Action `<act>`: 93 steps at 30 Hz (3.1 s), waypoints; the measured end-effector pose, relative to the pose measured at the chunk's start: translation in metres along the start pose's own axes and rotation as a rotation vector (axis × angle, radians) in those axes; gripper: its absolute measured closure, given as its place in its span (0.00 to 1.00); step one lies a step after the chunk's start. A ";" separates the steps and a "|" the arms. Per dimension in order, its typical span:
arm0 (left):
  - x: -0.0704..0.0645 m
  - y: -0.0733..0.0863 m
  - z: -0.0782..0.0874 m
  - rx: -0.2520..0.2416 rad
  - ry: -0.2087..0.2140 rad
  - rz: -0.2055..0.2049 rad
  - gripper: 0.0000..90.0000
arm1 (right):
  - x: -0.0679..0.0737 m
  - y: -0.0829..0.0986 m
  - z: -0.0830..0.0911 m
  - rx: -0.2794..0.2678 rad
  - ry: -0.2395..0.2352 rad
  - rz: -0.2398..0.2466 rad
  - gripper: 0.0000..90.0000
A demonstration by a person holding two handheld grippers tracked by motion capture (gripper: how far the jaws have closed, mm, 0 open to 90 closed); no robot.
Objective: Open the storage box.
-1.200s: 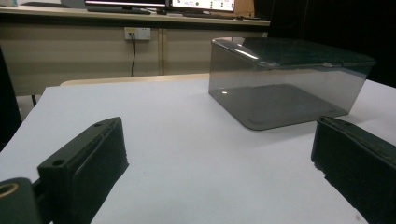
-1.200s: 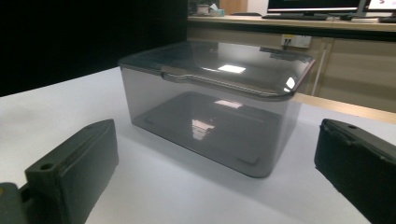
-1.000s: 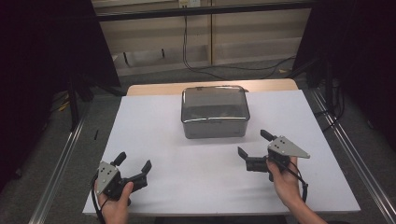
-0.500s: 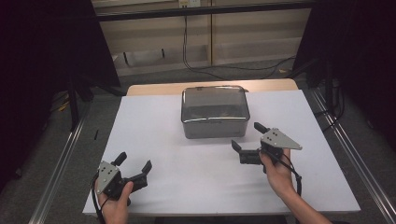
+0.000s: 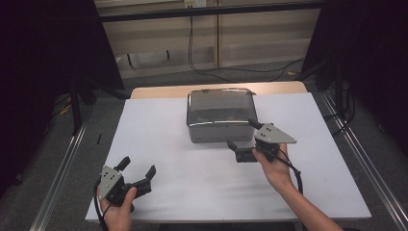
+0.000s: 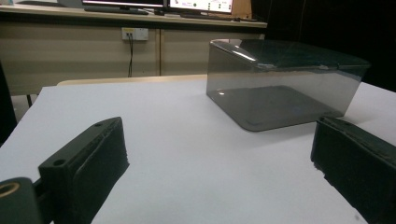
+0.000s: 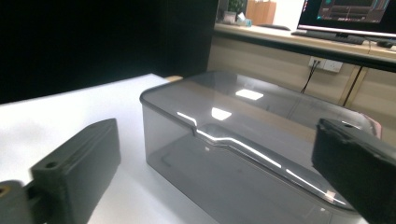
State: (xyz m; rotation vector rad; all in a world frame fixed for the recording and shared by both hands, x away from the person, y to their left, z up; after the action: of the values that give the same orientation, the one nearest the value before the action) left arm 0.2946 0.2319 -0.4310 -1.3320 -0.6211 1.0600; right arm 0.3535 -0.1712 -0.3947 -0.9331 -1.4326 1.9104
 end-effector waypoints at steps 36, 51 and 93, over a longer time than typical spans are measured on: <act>0.000 -0.001 -0.006 0.012 0.004 -0.005 0.04 | 0.011 0.002 -0.047 0.128 0.105 0.694 0.05; 0.001 0.000 -0.005 0.017 0.002 0.002 0.04 | 0.024 0.006 -0.052 0.173 0.146 1.007 0.31; -0.006 0.000 -0.015 0.033 0.027 -0.039 0.03 | 0.038 0.016 -0.061 0.254 0.168 1.199 0.88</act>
State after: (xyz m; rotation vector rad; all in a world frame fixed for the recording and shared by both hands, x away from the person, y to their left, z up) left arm 0.3049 0.2197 -0.4327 -1.2986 -0.6044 1.0148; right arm 0.3799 -0.1112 -0.4290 -2.0202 -0.4419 2.5880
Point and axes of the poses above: each handheld gripper's, and its own axes: z roughly backward along the jaws, y roughly out of its underside, x roughly to its left, the point moved 1 cm from there along -z, roughly forward along the jaws, and after that the axes turned 7 degrees about z, right-handed, at the moved point
